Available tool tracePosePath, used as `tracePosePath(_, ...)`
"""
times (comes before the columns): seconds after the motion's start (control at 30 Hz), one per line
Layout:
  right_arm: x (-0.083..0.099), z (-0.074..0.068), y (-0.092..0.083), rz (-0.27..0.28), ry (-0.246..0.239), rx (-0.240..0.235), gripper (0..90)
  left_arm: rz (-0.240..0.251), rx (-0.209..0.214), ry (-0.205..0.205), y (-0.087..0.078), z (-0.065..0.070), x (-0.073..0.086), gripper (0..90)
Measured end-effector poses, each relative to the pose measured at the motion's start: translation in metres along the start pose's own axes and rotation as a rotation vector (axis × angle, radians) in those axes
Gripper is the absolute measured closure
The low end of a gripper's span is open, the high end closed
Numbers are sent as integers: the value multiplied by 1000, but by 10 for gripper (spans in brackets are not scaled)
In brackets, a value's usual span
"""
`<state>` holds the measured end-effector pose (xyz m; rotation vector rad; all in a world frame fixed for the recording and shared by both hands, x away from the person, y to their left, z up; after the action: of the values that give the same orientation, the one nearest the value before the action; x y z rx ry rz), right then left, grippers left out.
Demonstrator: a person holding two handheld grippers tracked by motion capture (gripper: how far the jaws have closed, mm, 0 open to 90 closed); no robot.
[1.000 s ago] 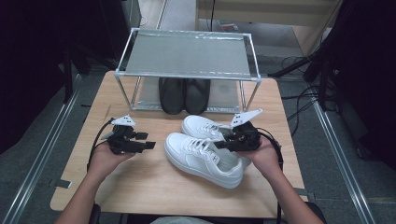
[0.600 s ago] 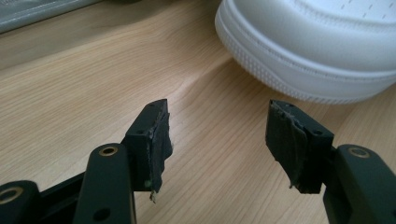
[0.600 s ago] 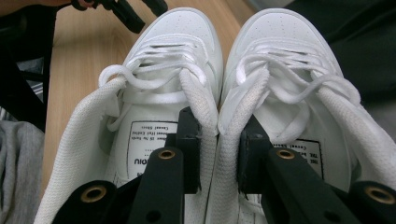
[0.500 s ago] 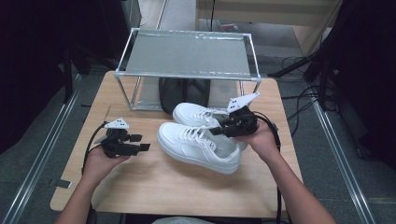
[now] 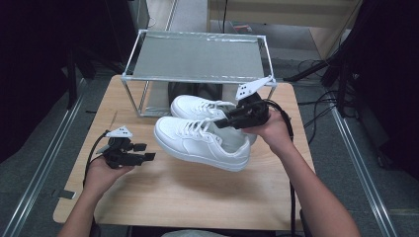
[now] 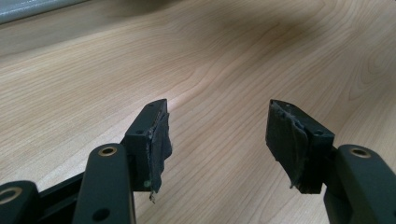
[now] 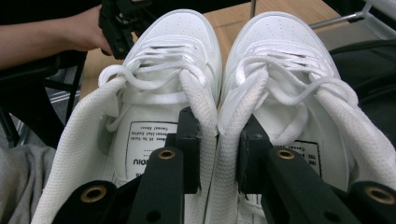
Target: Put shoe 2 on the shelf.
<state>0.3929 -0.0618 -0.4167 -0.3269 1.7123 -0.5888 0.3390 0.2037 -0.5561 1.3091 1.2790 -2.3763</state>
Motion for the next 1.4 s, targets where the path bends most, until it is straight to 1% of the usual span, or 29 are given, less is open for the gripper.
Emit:
tracePosePath(0.03, -10, -2, -2, 5, -13, -8, 761, -2, 2, 1, 0, 0, 0, 400)
tracePosePath(0.1, -12, -2, -2, 8, -16, -10, 760, -3, 2, -4, 1, 1, 1, 400)
tracePosePath(0.2, -27, -5, -7, 27, -20, -13, 760, -14, 6, 1, 2, 1, 1, 398)
tracePosePath(0.23, -37, -5, -11, 35, -20, -15, 760, -19, 10, 3, 3, 2, 2, 395)
tracePosePath(0.3, -42, -5, -13, 37, -16, -18, 760, -17, 11, 2, 4, 2, 2, 395)
tracePosePath(0.33, -51, -4, -17, 46, -9, -17, 760, -16, 13, 4, 3, 2, 2, 393)
tracePosePath(0.4, -61, -3, -22, 56, -4, -15, 760, -15, 13, 4, 3, 2, 2, 393)
tracePosePath(0.43, -61, -3, -22, 56, -4, -15, 760, -14, 11, 6, 3, 2, 2, 393)
tracePosePath(0.5, -70, -1, -26, 67, 1, -7, 760, -17, 12, 6, 3, 1, 2, 392)
tracePosePath(0.53, -80, 0, -30, 76, 2, 6, 759, -17, 13, 6, 3, 1, 2, 392)
tracePosePath(0.57, -80, 0, -30, 76, 2, 6, 759, -16, 13, 5, 3, 1, 2, 392)
tracePosePath(0.6, -88, 2, -33, 75, 10, 29, 759, -15, 14, 6, 3, 2, 2, 392)
tracePosePath(0.63, -88, 2, -33, 75, 10, 29, 759, -15, 13, 8, 3, 2, 2, 392)
tracePosePath(0.77, -102, 10, -35, 69, 38, 78, 758, -16, 12, 10, 4, 3, 2, 392)
tracePosePath(0.83, -108, 16, -36, 66, 53, 103, 758, -16, 14, 8, 4, 3, 2, 392)
tracePosePath(0.87, -113, 22, -36, 63, 61, 125, 758, -16, 15, 7, 4, 3, 2, 392)
tracePosePath(0.9, -113, 22, -36, 63, 61, 125, 758, -16, 15, 7, 4, 3, 2, 392)
tracePosePath(0.93, -118, 29, -36, 60, 80, 152, 758, -19, 18, 8, 4, 3, 2, 392)
tracePosePath(0.97, -121, 32, -35, 61, 90, 167, 758, -20, 21, 9, 4, 3, 2, 392)
tracePosePath(1.0, -121, 32, -35, 61, 90, 167, 758, -20, 21, 9, 4, 3, 2, 392)
tracePosePath(1.03, -125, 40, -34, 58, 109, 204, 758, -19, 22, 10, 4, 3, 2, 392)
tracePosePath(1.07, -127, 43, -33, 55, 118, 221, 758, -22, 23, 13, 4, 3, 2, 392)
tracePosePath(1.1, -127, 43, -33, 55, 118, 221, 758, -22, 23, 13, 4, 3, 2, 392)
tracePosePath(1.2, -133, 55, -31, 58, 146, 275, 757, -22, 25, 13, 4, 4, 2, 392)
tracePosePath(1.23, -136, 64, -30, 56, 154, 314, 757, -23, 25, 15, 4, 4, 2, 392)
tracePosePath(1.3, -136, 67, -29, 56, 162, 322, 757, -15, 25, 11, 4, 4, 1, 392)
tracePosePath(1.33, -138, 75, -27, 52, 180, 352, 757, -12, 27, 11, 5, 5, 0, 392)
tracePosePath(1.37, -138, 75, -27, 52, 180, 352, 757, -12, 27, 11, 5, 5, 0, 392)
tracePosePath(1.4, -139, 79, -26, 50, 188, 366, 757, -16, 28, 15, 5, 4, 1, 392)
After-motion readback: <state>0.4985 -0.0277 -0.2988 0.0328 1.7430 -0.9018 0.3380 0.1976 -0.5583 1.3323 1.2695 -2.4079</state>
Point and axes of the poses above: each handheld gripper's, and its own axes: y roughly forward along the jaws, x roughly out of its underside, z roughly to its right, the point moved 9 cm from there along y, roughly forward along the jaws, and after that the axes turned 4 degrees about z, right-handed, at the moved point
